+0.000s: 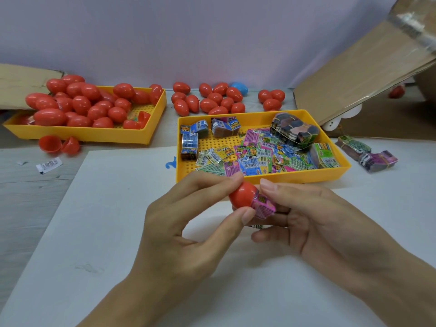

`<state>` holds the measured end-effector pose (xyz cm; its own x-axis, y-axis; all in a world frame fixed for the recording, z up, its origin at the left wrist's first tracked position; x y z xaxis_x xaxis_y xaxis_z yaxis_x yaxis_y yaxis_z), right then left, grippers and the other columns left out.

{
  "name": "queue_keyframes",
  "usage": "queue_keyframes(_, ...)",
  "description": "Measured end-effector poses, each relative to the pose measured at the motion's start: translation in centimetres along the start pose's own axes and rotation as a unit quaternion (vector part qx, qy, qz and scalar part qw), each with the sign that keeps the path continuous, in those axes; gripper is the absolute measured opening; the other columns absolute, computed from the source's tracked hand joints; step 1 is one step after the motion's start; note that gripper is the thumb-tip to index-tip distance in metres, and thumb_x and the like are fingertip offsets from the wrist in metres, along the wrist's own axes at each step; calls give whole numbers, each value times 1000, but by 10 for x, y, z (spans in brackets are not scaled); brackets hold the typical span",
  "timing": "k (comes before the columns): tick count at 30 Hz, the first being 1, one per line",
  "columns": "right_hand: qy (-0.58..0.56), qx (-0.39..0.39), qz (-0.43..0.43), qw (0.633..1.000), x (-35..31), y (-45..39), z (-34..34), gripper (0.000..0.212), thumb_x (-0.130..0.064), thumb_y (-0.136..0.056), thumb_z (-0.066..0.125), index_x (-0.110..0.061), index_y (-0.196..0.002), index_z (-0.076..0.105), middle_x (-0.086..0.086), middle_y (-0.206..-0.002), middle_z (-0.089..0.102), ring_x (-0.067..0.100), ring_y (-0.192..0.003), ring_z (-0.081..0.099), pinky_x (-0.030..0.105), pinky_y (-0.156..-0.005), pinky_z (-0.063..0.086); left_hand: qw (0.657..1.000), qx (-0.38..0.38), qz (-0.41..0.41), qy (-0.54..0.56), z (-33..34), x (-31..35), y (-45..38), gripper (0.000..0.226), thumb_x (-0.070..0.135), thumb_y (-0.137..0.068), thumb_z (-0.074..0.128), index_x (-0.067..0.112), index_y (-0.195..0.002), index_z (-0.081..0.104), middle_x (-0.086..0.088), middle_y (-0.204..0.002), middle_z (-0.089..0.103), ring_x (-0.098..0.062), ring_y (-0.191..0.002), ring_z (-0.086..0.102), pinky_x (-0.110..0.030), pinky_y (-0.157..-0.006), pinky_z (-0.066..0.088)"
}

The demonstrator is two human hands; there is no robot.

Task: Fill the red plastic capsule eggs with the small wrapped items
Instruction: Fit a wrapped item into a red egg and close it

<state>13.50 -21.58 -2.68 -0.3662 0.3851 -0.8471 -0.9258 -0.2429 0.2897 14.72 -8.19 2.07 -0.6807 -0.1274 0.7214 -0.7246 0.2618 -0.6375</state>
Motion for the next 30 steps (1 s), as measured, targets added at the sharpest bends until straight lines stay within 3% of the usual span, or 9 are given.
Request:
queue_keyframes(3,0,10,-4,1000,2,0,-2,26,-23,-77,78,-2,-93,79,17,-95,75,17,-79,71,25,-65,58,1000,-10,0,-1,1,-1,-1,36,22,-83,75,16,-117,66,-5,-102,68,-22,-94,69,-35,-79,55)
queue_keyframes(8,-20,3,8,1000,3,-1,-3,28,-22,-78,75,-1,-97,78,17,-97,74,17,-80,70,24,-66,57,1000,-10,4,-8,0,0,-2,42,25,-80,77,16,-119,64,-1,-102,68,-21,-92,69,-37,-78,57)
queue_keyframes(12,-57,-18,25,998,7,-1,1,29,-24,-79,78,-2,-97,78,18,-99,74,17,-79,71,25,-67,58,999,7,18,-35,-3,7,-1,42,26,-79,76,14,-118,64,-2,-101,69,-13,-91,69,-27,-79,54)
queue_keyframes(20,-109,-45,38,992,8,-1,5,48,-28,-66,86,-1,-105,75,19,-102,74,19,-83,73,29,-70,59,999,-6,26,-36,2,11,-1,35,23,-83,72,13,-116,64,3,-106,67,-7,-97,67,-20,-84,52)
queue_keyframes(25,-31,0,18,999,6,-1,0,34,-27,-77,75,-3,-101,77,22,-105,73,25,-93,69,31,-73,59,1000,9,-2,6,-1,1,1,31,27,-84,75,16,-112,69,2,-108,69,-20,-100,69,-35,-84,57)
queue_keyframes(28,7,38,-7,999,2,0,-3,28,-23,-76,78,-5,-98,77,16,-95,74,22,-82,69,30,-68,59,1000,10,-9,12,-2,-4,3,29,26,-81,78,17,-108,72,-1,-106,71,-25,-99,70,-41,-83,58)
queue_keyframes(30,6,68,-19,998,-1,1,-9,37,-26,-67,74,-4,-96,76,16,-92,74,19,-74,69,29,-62,58,1000,11,-12,13,-1,-4,3,29,24,-81,79,17,-108,72,0,-105,73,-25,-98,71,-41,-84,58)
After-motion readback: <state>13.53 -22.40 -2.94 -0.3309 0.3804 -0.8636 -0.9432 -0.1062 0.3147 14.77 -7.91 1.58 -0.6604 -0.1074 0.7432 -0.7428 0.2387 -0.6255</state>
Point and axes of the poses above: each hand's wrist, its own y-axis away from the middle knuckle, its own z-axis out of the palm, x = y × z, the point moved 9 cm from there along -y, towards the middle knuckle
